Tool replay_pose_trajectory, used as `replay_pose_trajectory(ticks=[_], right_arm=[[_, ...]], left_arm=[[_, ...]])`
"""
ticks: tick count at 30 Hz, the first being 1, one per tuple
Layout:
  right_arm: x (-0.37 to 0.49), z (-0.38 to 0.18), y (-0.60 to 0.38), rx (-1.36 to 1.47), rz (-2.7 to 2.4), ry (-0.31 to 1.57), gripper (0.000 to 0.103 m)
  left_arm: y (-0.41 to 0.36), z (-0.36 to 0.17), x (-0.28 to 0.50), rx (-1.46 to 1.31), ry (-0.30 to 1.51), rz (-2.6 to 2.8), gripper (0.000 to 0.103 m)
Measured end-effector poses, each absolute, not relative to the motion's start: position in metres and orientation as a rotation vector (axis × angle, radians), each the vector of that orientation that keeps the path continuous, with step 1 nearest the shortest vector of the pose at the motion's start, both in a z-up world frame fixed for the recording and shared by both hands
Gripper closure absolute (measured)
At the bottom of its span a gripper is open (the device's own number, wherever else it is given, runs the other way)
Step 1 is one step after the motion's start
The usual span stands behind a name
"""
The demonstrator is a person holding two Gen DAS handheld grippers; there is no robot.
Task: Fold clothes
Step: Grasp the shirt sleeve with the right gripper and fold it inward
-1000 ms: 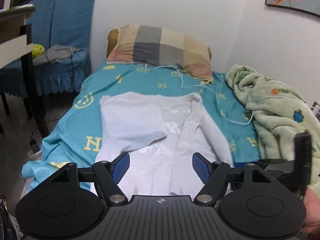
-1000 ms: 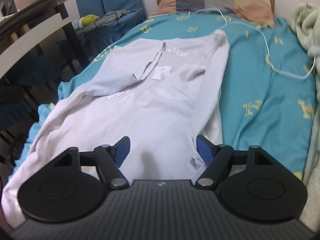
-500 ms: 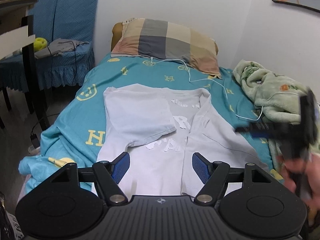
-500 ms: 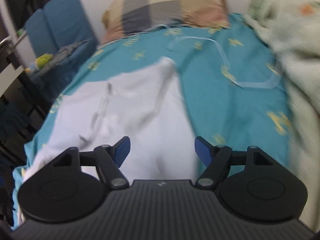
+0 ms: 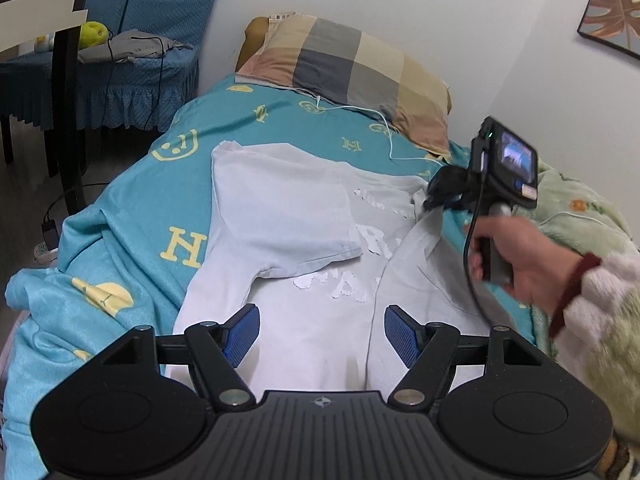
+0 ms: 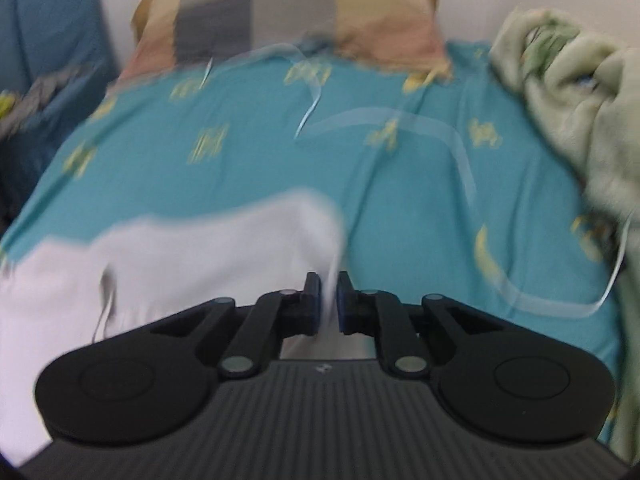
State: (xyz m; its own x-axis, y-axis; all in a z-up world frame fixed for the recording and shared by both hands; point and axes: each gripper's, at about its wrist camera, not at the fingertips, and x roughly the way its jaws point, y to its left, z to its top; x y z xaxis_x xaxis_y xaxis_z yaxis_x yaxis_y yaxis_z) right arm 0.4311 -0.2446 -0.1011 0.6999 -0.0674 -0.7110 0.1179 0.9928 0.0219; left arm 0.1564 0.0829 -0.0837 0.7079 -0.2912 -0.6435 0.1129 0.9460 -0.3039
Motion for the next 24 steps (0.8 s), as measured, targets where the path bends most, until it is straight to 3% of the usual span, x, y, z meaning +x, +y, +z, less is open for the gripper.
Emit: replay_pose_trajectory(ticks=[11, 19, 23, 24], right_arm=[[0.468, -0.091, -0.298, 0.084, -0.167, 0.744, 0.091], [0.368, -0.082, -0.287, 0.166, 0.113, 0.797, 0.085], [0.282, -0.076, -0.244, 0.114, 0.348, 0.864, 0.032], [0.261, -0.075, -0.233, 0.099, 0.406, 0.876, 0.026]], left_arm=[[0.072, -0.096, 0.168, -0.208, 0.778, -0.228, 0.032], [0.083, -0.093, 0.172, -0.214, 0.770, -0.196, 0.032], [0.091, -0.088, 0.170, -0.212, 0.770, -0.174, 0.032], [0.092, -0.086, 0.169, -0.206, 0.763, -0.170, 0.032]])
